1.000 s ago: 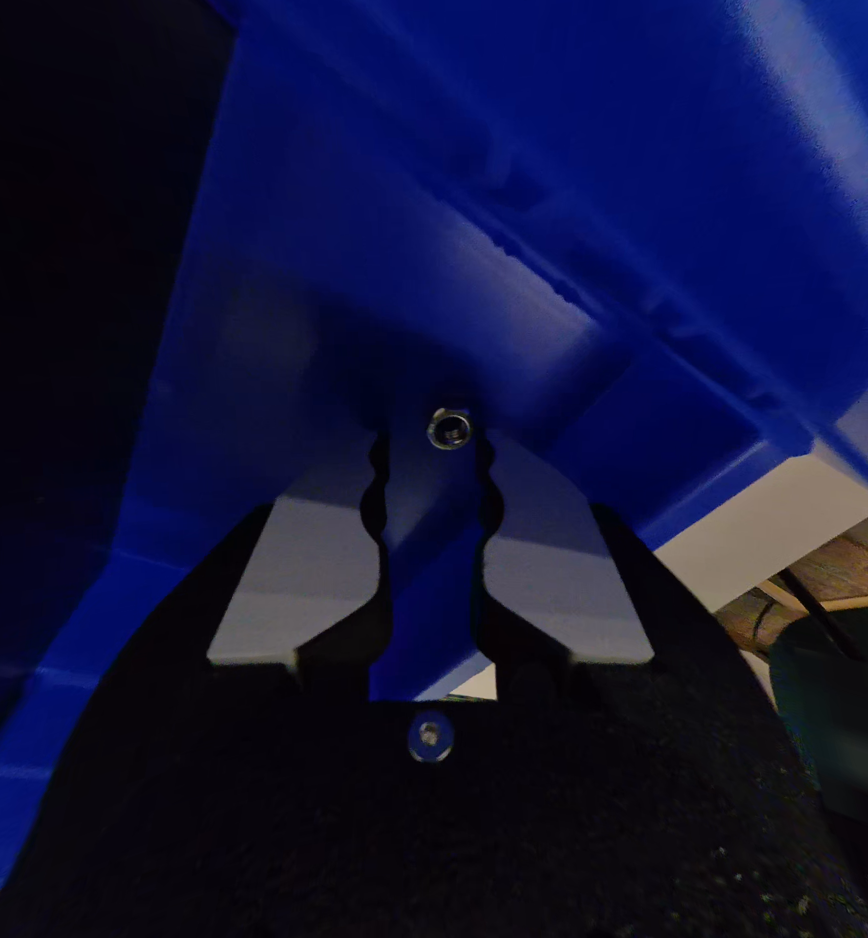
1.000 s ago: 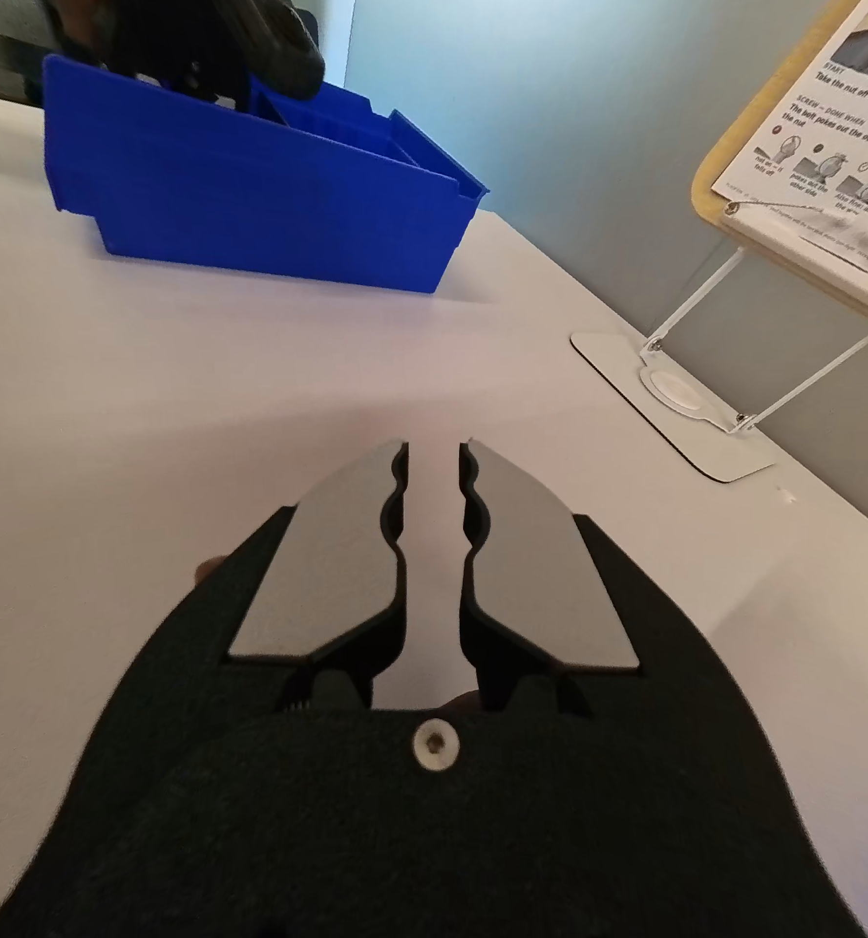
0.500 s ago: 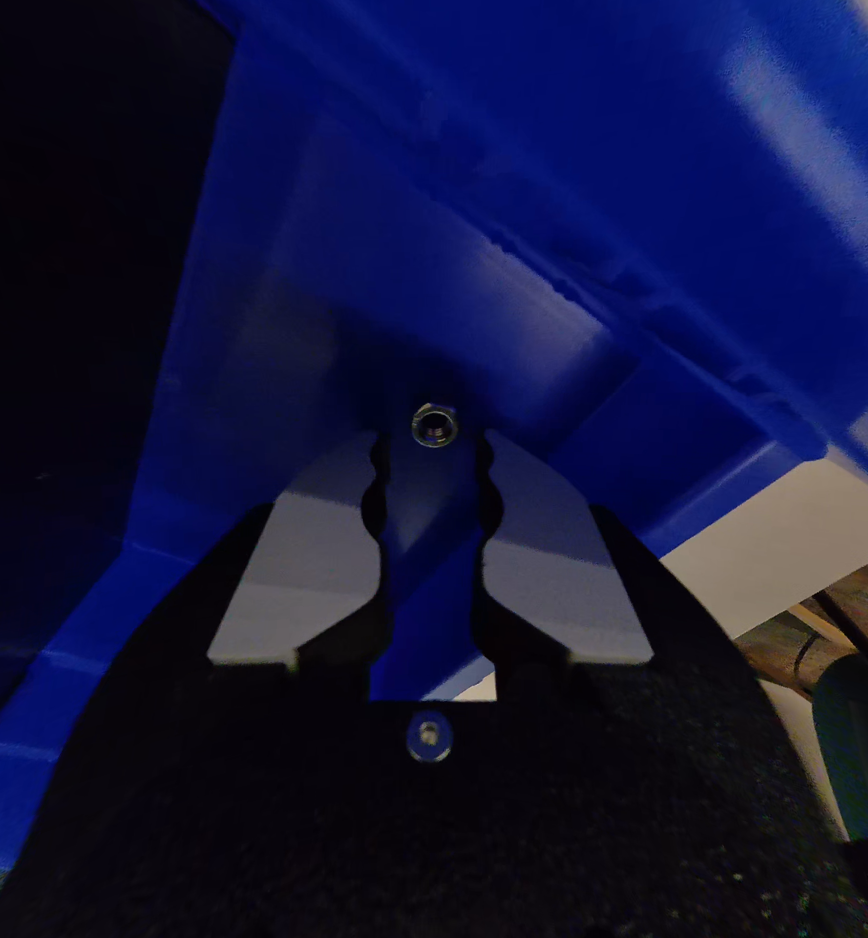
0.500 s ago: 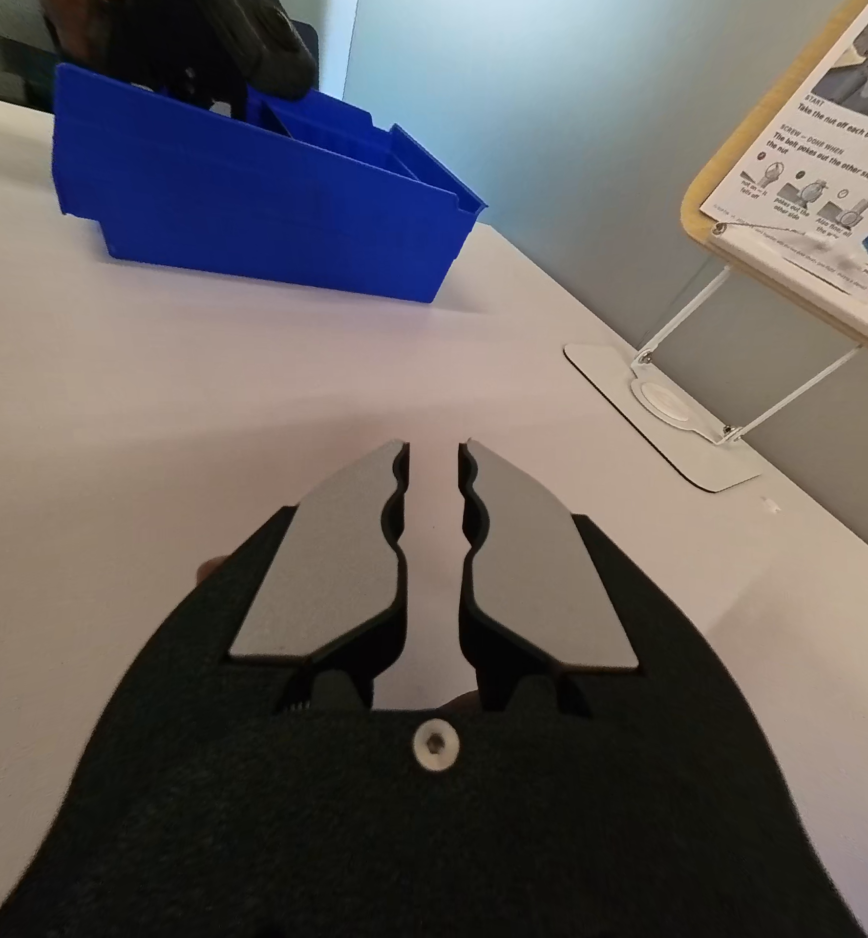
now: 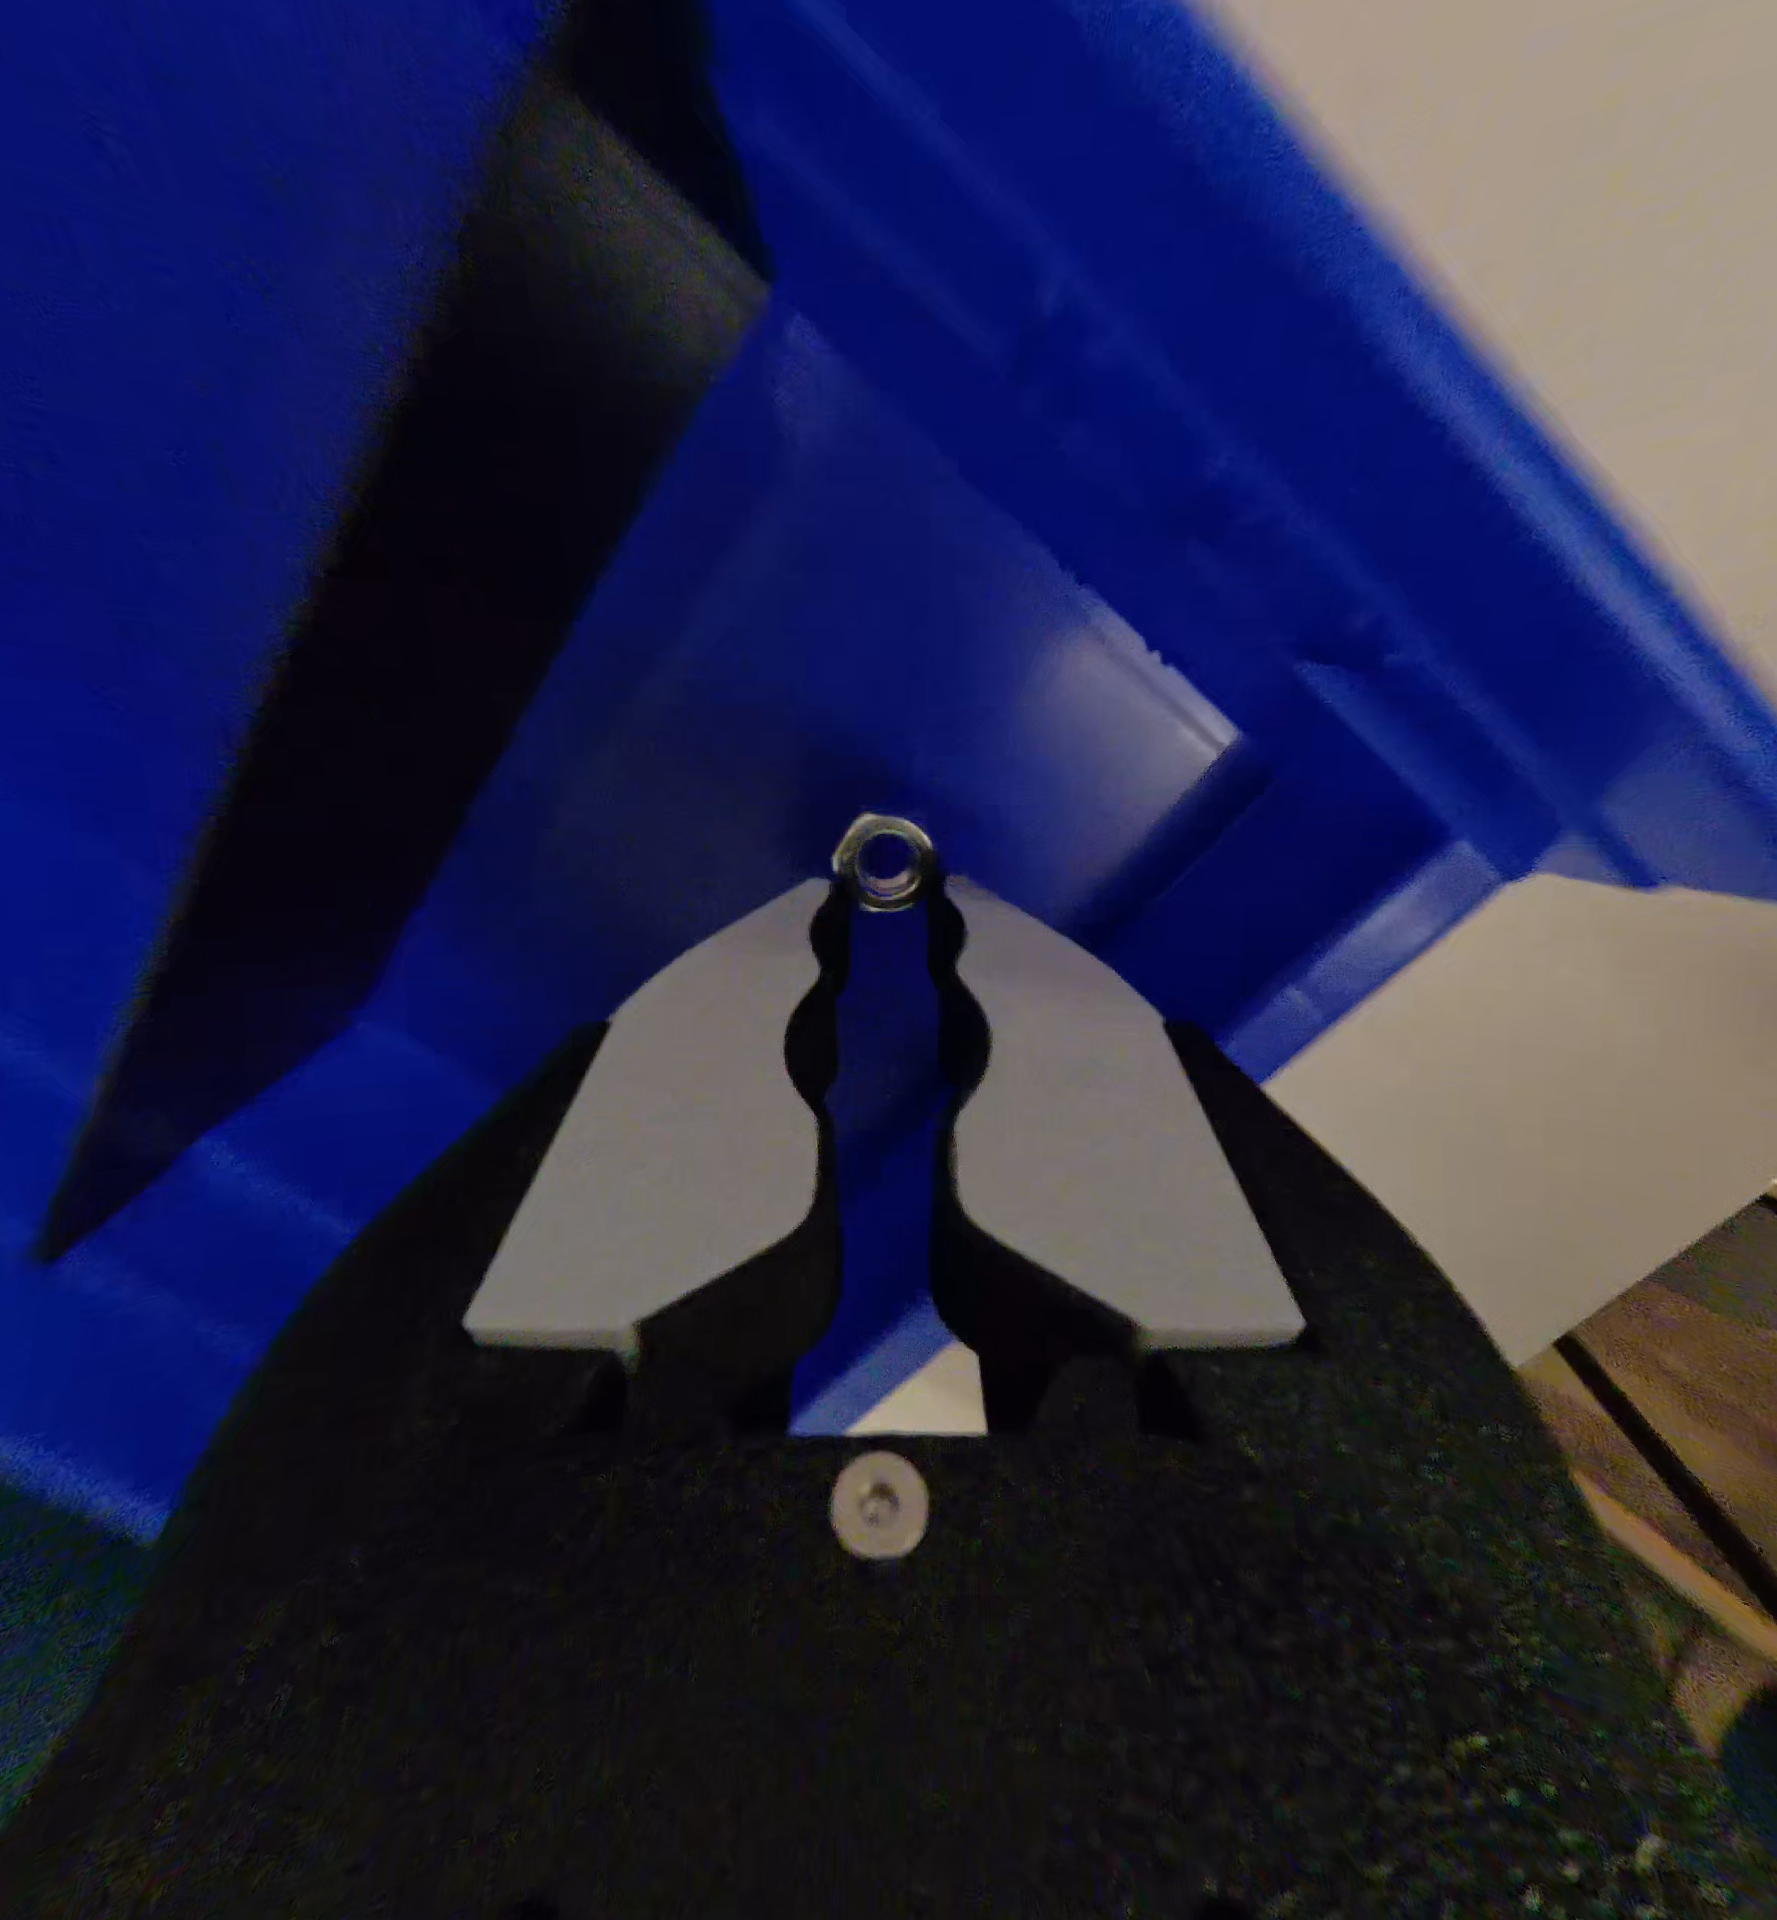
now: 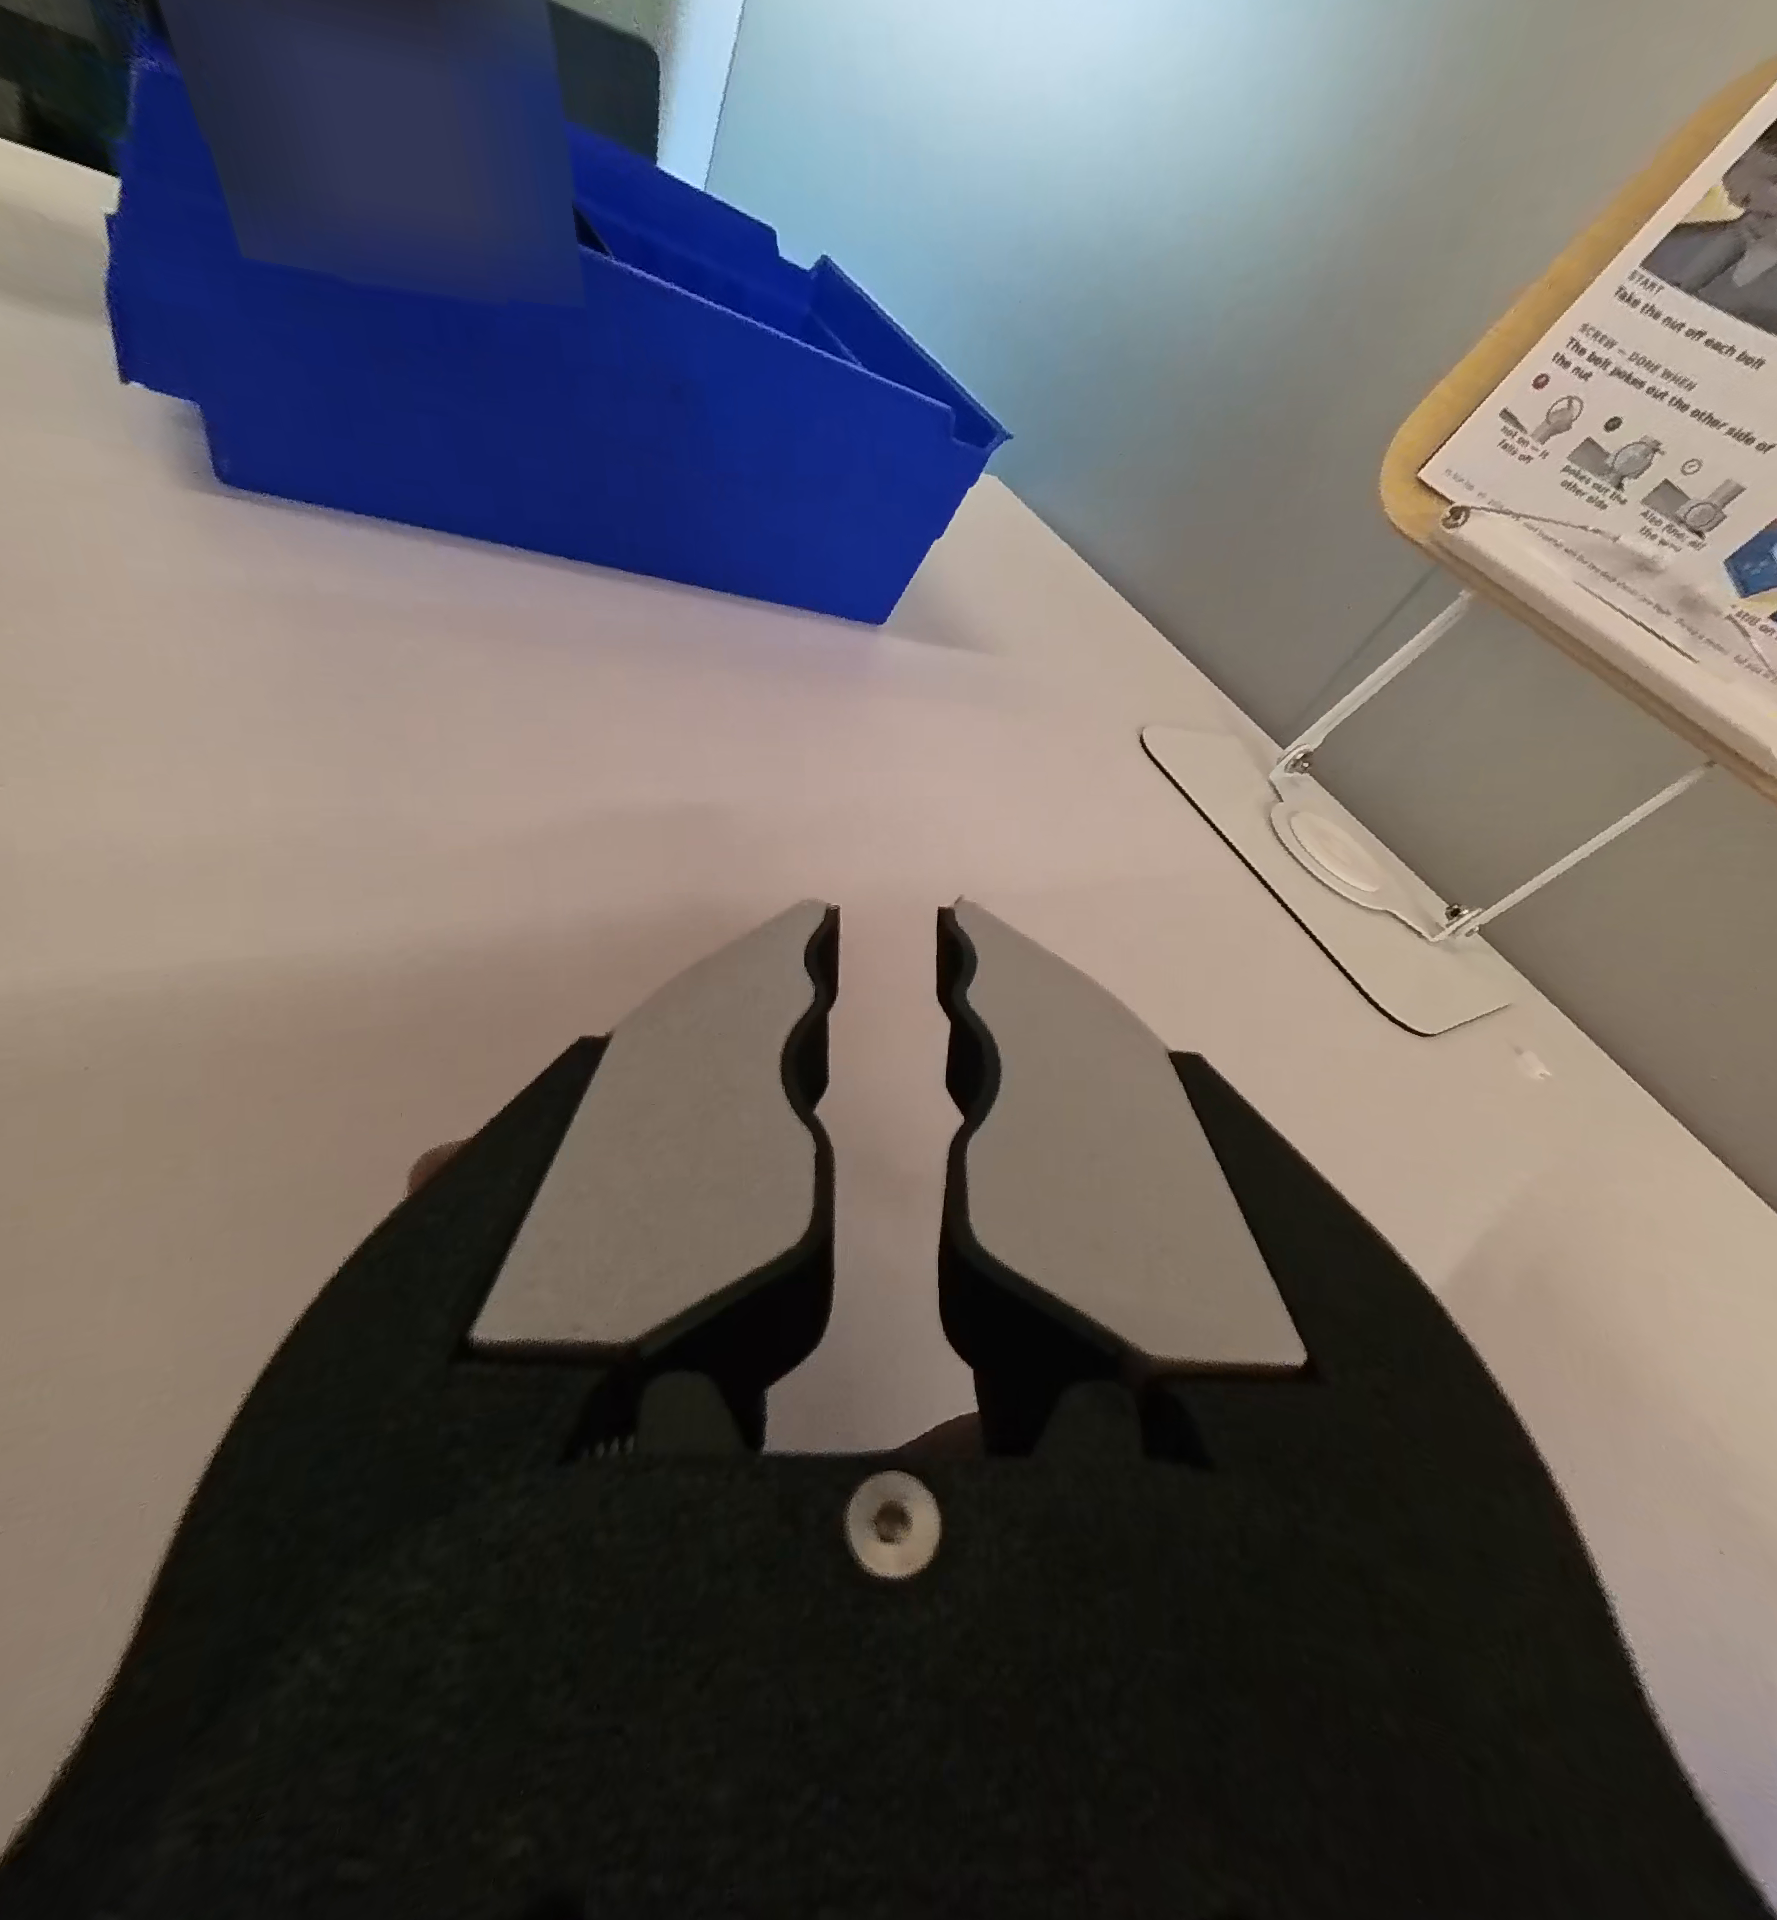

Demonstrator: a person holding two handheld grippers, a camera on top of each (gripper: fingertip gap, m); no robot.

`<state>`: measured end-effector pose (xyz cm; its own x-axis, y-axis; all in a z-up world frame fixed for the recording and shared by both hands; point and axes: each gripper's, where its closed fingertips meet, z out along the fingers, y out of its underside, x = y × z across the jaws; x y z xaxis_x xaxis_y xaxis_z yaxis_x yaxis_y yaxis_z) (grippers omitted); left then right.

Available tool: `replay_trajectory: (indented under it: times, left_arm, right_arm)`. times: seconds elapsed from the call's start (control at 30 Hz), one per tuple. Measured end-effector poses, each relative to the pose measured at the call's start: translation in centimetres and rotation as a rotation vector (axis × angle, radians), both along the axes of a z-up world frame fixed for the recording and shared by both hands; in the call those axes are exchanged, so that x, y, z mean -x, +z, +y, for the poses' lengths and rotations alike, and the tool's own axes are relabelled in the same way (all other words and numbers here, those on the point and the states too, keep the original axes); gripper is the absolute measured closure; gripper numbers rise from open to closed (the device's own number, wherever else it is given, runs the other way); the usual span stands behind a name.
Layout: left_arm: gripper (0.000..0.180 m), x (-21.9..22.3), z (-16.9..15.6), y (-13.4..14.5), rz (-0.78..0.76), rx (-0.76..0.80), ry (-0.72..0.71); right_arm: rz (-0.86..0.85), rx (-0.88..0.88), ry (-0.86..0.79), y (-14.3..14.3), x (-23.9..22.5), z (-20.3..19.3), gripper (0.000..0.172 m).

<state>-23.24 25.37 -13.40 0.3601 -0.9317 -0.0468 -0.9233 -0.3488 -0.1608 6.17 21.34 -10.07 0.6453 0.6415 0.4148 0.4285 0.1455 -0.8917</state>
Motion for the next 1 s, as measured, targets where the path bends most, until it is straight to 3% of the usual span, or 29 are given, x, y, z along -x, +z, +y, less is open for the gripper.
replay_trajectory:
  times: [0.07,0.17,0.23,0.3,0.4,0.57,0.83,1.0]
  left_arm:
    - [0.166,-0.7,0.1,3.6,-0.073,-0.072,0.002]
    - [0.167,-5.6,-2.0,9.4,-0.258,-0.141,-0.107]
    - [0.167,-9.7,-4.2,10.6,-0.317,-0.153,-0.220]
    - [0.167,-13.3,-5.8,9.3,-0.285,-0.149,-0.326]
    - [0.167,-17.5,-8.1,4.8,-0.225,-0.064,-0.454]
    - [0.167,-19.5,-8.9,-1.4,-0.126,0.065,-0.498]
    - [0.167,-18.7,-8.7,-3.9,-0.015,0.081,-0.479]
    - [0.167,-18.9,-8.8,-3.9,-0.043,0.095,-0.458]
  right_arm:
    - [0.010,0.000,-0.006,0.1,-0.2,0.1,0.154]
    - [0.012,-0.012,-0.026,0.2,-0.4,0.4,0.155]
    - [0.004,-0.025,-0.041,0.3,-0.3,0.6,0.155]
    - [-0.007,-0.038,-0.048,0.3,-0.3,0.6,0.155]
    - [-0.036,-0.064,-0.063,0.3,-0.5,0.6,0.155]
    - [-0.051,-0.063,-0.093,0.2,-1.2,0.7,0.155]
    - [-0.065,-0.024,-0.125,-0.4,-1.6,1.3,0.154]
    - [-0.068,-0.015,-0.124,-0.5,-1.5,1.2,0.154]
